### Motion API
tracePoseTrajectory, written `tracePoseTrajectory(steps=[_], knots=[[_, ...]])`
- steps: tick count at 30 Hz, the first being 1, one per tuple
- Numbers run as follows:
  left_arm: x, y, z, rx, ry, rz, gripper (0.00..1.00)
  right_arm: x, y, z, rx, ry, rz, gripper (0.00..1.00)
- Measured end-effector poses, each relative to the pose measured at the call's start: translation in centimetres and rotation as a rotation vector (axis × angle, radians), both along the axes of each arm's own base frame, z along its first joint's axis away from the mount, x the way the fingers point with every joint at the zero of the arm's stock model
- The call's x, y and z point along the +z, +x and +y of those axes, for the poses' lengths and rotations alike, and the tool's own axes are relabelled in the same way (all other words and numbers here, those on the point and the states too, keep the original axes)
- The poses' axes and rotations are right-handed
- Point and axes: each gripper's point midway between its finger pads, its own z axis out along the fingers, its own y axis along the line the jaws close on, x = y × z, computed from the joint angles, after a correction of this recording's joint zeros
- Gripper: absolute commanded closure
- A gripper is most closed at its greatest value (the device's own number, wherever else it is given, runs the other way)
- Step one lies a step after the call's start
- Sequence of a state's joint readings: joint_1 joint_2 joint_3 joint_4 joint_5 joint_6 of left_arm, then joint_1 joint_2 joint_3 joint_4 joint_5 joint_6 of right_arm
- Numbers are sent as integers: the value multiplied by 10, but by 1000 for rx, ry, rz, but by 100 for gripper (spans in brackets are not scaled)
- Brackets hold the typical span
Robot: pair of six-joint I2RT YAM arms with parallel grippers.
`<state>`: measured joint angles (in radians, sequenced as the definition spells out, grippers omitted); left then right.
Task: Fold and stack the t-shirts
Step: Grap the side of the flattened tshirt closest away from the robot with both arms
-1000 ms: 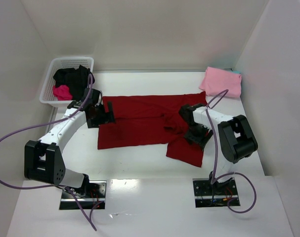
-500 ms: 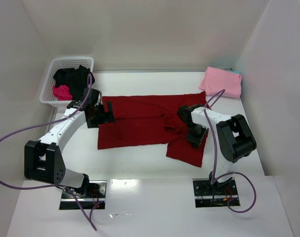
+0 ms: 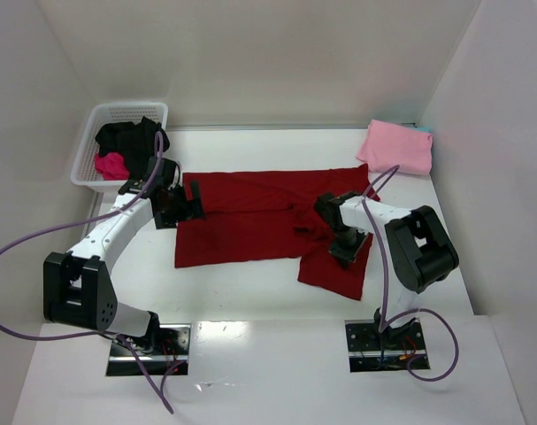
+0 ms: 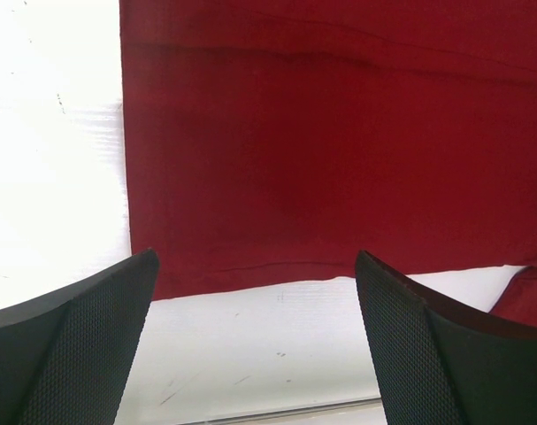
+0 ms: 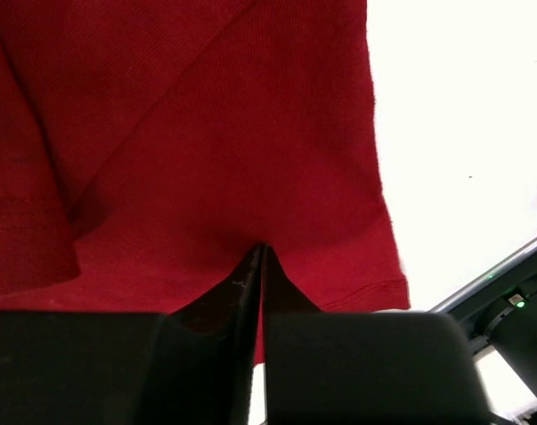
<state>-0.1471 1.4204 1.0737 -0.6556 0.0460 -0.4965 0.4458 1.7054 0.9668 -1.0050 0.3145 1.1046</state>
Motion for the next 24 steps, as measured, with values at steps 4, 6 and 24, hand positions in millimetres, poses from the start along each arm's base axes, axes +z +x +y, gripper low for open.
tracePoseTrajectory(steps=[4,6,24], knots=[[0,0,0,-1,-1,0,1,-1,0,1,-8,14,-22,100],[0,0,0,-1,-1,0,1,-1,-2,2,-15,25,-32,100],[10,7,-2,-3,-7,-26,1,3,0,37,43,138,-123,76]])
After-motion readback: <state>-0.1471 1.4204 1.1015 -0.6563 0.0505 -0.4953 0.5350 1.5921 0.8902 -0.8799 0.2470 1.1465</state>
